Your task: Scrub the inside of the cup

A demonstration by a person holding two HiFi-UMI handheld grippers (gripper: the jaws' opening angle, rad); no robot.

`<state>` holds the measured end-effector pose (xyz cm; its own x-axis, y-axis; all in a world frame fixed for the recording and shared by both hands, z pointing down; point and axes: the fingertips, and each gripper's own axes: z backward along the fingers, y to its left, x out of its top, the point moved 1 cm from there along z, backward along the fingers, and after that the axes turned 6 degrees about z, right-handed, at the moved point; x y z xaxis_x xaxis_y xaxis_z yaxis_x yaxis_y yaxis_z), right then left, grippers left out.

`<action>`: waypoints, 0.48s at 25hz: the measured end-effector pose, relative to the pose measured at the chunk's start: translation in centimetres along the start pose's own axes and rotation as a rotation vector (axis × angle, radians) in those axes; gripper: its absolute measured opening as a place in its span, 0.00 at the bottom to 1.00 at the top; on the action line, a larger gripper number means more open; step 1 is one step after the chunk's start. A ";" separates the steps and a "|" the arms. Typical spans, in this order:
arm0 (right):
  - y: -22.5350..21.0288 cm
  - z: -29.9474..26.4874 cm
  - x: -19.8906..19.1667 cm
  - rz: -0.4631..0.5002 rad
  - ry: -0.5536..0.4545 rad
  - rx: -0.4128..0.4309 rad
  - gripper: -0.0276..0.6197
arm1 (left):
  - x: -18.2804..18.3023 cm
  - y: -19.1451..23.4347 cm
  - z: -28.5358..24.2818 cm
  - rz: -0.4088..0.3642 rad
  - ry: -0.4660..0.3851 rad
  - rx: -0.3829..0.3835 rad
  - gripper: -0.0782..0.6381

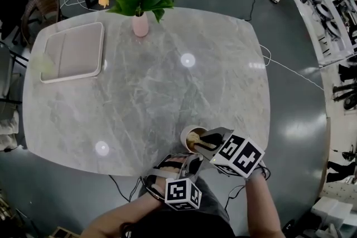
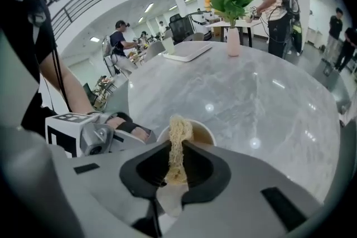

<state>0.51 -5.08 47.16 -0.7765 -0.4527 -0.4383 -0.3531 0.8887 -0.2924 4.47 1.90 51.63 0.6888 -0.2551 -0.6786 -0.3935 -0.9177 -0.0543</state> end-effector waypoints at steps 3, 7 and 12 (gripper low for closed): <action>0.0 0.6 0.1 -0.043 -0.061 0.021 0.14 | -0.1 0.0 0.0 -0.015 0.004 -0.012 0.16; 0.1 1.6 0.2 -0.119 -0.161 0.051 0.14 | -0.3 0.0 0.1 -0.025 0.009 -0.028 0.16; 0.0 3.7 0.3 -0.175 -0.295 0.058 0.14 | -0.9 0.2 0.6 -0.025 0.003 -0.063 0.16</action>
<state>2.24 -5.49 43.91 -0.5193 -0.6066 -0.6020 -0.4307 0.7942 -0.4288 3.44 2.14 51.81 0.6996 -0.2331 -0.6754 -0.3375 -0.9410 -0.0249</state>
